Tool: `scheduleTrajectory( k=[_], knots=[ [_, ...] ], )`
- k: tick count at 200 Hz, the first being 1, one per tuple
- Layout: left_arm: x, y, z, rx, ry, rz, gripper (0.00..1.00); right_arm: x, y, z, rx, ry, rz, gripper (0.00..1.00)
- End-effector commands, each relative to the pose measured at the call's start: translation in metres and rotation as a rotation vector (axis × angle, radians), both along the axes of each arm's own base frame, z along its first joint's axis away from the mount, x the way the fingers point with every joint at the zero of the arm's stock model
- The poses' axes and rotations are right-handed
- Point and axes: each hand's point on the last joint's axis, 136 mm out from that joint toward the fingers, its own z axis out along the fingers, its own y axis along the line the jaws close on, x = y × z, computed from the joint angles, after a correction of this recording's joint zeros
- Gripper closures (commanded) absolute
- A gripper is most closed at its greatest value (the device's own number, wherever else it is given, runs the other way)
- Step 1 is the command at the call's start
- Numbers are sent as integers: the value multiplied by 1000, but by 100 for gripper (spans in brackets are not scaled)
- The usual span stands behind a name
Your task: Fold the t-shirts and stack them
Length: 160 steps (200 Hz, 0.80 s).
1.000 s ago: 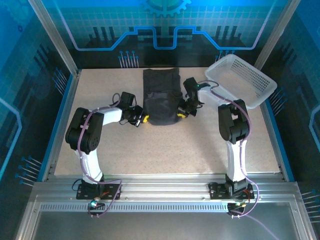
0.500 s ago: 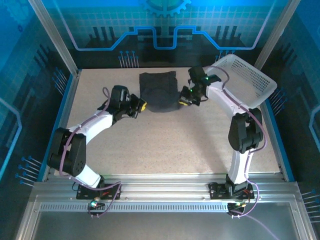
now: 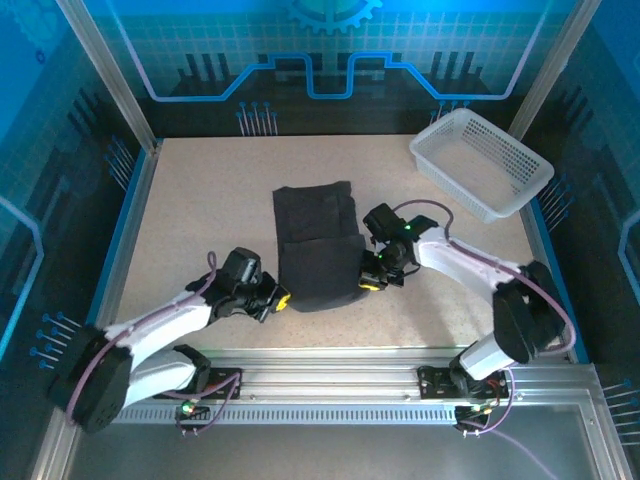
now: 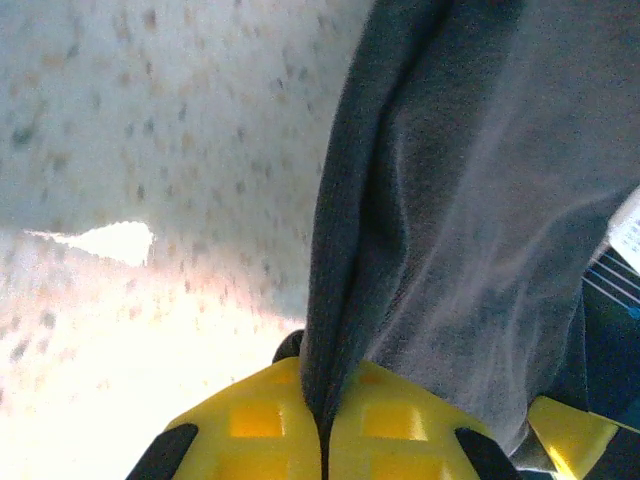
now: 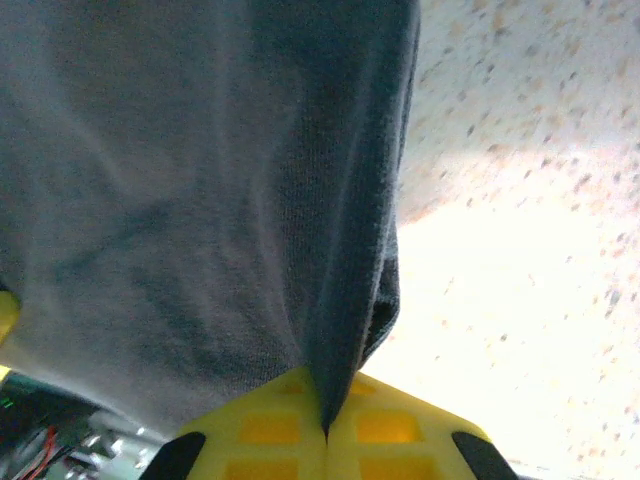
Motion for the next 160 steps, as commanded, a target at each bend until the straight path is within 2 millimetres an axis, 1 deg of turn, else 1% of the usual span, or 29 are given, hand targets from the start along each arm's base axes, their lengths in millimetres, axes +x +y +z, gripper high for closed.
scheduleTrajectory(
  k=[1,24,44,67,88,108,113,114,120,127,136,144,149,157,160],
  knots=[
    [-21,16,11,27,30,48,100,-14,-8,22,-19,3,-56,100],
    [-16,25,45,12,-60,101,100,-10,-8,46,-22,-27,-67,100],
    [0,28,77,12,-154,143,100,3,-5,66,-17,-65,-82,100],
    [27,27,107,18,-241,181,100,26,0,83,-2,-94,-113,100],
    [54,26,125,33,-282,218,100,57,7,96,29,-119,-147,100],
    [84,34,126,43,-262,288,100,95,18,102,59,-138,-170,100],
    [94,36,123,44,-245,308,100,104,19,101,59,-140,-173,100],
    [95,37,122,43,-242,312,100,108,20,100,57,-141,-174,100],
    [107,39,121,43,-228,332,100,122,21,99,50,-145,-182,100],
    [124,42,118,46,-218,345,100,137,23,93,45,-139,-192,100],
    [150,46,120,60,-240,352,100,160,25,87,53,-143,-210,100],
    [172,52,116,90,-242,360,100,180,26,79,51,-148,-228,100],
    [185,56,113,107,-239,360,100,193,27,73,52,-150,-236,100],
    [203,61,102,126,-205,366,100,216,31,64,75,-154,-232,100],
    [209,63,96,132,-185,367,100,224,35,61,91,-157,-225,98]
  ],
)
